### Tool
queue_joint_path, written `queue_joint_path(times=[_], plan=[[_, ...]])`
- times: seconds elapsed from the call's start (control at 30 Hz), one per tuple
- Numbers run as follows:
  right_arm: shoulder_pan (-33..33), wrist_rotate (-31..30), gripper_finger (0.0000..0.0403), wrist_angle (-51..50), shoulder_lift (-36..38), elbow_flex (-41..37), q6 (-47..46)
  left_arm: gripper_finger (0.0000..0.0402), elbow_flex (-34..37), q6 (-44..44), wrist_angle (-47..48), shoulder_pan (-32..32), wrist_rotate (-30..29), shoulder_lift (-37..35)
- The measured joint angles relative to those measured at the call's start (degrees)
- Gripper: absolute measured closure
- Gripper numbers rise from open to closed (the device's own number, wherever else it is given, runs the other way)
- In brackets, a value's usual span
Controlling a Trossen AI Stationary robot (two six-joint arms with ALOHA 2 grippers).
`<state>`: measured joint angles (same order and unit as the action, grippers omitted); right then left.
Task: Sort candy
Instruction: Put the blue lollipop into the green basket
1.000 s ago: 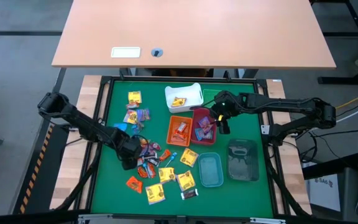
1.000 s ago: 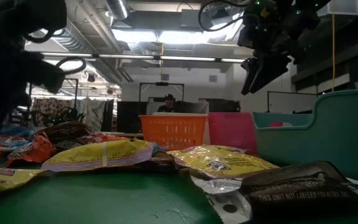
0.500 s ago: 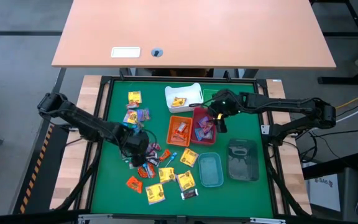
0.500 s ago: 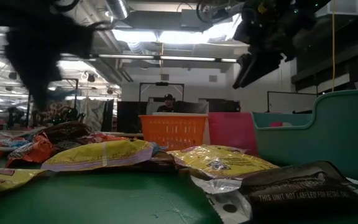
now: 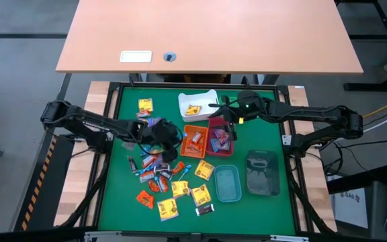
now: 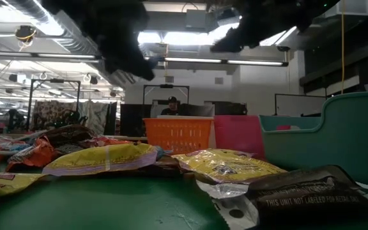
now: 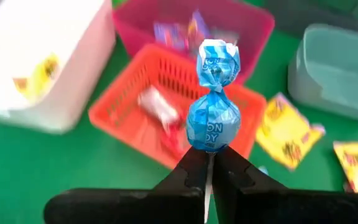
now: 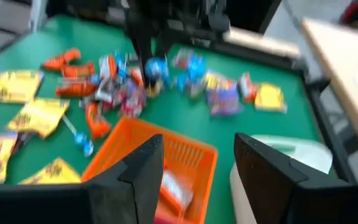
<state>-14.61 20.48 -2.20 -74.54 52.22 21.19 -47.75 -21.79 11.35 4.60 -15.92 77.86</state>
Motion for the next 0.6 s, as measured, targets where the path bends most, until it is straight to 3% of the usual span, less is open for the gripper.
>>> queue_joint_path(times=[0.3, 0.6], plan=[[0.02, 3.77, 0.0207, 12.89, -2.68, 0.01, -9.61, 0.0401, 0.00, 9.18, -14.15, -3.74, -0.64, 4.45], [0.02, 3.71, 0.0207, 15.28, -7.17, -0.02, -15.61, 0.0401, 0.00, 15.85, -25.85, -5.64, -7.12, 7.39]])
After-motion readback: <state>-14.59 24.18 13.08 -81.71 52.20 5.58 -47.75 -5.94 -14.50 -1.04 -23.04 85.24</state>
